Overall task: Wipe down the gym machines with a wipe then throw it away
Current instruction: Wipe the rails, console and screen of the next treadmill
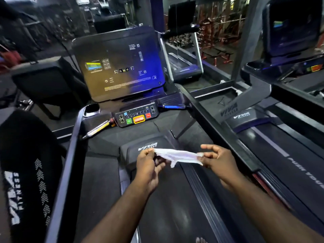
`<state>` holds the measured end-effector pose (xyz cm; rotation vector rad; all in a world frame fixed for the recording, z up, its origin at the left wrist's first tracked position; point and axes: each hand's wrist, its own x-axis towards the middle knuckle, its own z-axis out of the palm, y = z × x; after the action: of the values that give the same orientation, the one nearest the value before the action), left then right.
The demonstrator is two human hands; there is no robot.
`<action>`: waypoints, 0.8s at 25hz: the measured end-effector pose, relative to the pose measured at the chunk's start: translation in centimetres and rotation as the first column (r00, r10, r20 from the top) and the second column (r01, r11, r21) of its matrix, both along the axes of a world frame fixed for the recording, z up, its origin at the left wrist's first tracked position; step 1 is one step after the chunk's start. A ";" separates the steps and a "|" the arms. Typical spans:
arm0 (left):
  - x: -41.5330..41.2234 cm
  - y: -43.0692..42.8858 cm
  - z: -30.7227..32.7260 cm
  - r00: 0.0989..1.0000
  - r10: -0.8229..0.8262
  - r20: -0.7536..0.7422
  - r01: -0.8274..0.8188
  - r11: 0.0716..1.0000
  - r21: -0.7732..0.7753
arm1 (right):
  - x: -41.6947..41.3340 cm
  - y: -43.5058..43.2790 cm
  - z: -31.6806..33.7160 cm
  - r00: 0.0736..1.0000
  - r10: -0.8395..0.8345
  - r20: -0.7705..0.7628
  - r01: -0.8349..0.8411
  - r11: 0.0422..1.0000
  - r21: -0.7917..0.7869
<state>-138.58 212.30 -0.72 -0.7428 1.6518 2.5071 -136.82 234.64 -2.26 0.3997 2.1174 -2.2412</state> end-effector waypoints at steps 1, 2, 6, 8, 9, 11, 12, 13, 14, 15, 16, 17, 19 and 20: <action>-2.1 0.8 0.0 1.000 0.015 0.018 -0.014 1.000 -0.011 | -2.2 0.6 -0.4 1.000 0.009 0.026 -0.009 1.000 -0.013; -4.1 1.7 0.2 0.999 0.034 0.028 -0.033 0.999 -0.037 | -4.4 1.3 -0.6 0.999 0.016 0.040 -0.015 0.999 -0.032; -11.2 3.7 0.2 0.996 0.093 0.002 -0.090 0.972 -0.217 | -12.7 2.9 -0.2 0.984 0.165 0.066 -0.155 0.979 -0.135; -14.3 4.0 0.1 0.993 0.121 0.010 -0.114 0.958 -0.264 | -16.2 2.7 -0.3 0.971 0.229 0.063 -0.215 0.961 -0.172; -15.8 4.0 0.1 0.990 0.141 0.016 -0.130 0.950 -0.285 | -17.7 2.2 -0.1 0.966 0.249 0.075 -0.229 0.950 -0.210; -18.7 3.6 0.3 0.985 0.172 0.018 -0.159 0.940 -0.302 | -20.7 0.7 0.1 0.954 0.274 0.120 -0.228 0.925 -0.304; -20.3 3.3 0.4 0.983 0.181 0.021 -0.167 0.940 -0.296 | -22.3 -0.1 -0.1 0.950 0.278 0.146 -0.211 0.909 -0.359; -22.2 2.8 0.3 0.984 0.177 0.017 -0.164 0.944 -0.287 | -24.1 -0.9 -0.2 0.946 0.283 0.161 -0.193 0.886 -0.421; -23.8 2.4 0.1 0.987 0.158 0.001 -0.152 0.949 -0.277 | -25.7 -1.4 -0.2 0.944 0.283 0.169 -0.173 0.861 -0.479; -25.7 1.9 0.0 0.991 0.132 -0.013 -0.130 0.954 -0.271 | -27.5 -1.9 0.0 0.941 0.288 0.178 -0.153 0.831 -0.535; -27.8 1.4 -0.2 0.995 0.097 -0.032 -0.102 0.958 -0.268 | -29.6 -2.4 0.0 0.934 0.303 0.190 -0.145 0.806 -0.573; -30.1 0.9 -0.4 0.998 0.047 -0.051 -0.059 0.958 -0.280 | -31.5 -3.1 0.4 0.918 0.339 0.204 -0.158 0.786 -0.598; -34.6 0.0 -0.8 0.994 -0.069 -0.086 0.037 0.944 -0.328 | -34.8 -4.8 0.9 0.878 0.431 0.210 -0.273 0.810 -0.519; -37.0 -0.6 -1.0 0.987 -0.132 -0.094 0.090 0.928 -0.360 | -36.7 -5.5 1.0 0.867 0.456 0.199 -0.358 0.849 -0.388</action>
<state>-175.61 211.73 -1.69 -0.5111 2.1573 2.2393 -173.47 229.18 -1.28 0.2051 1.4644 -2.0826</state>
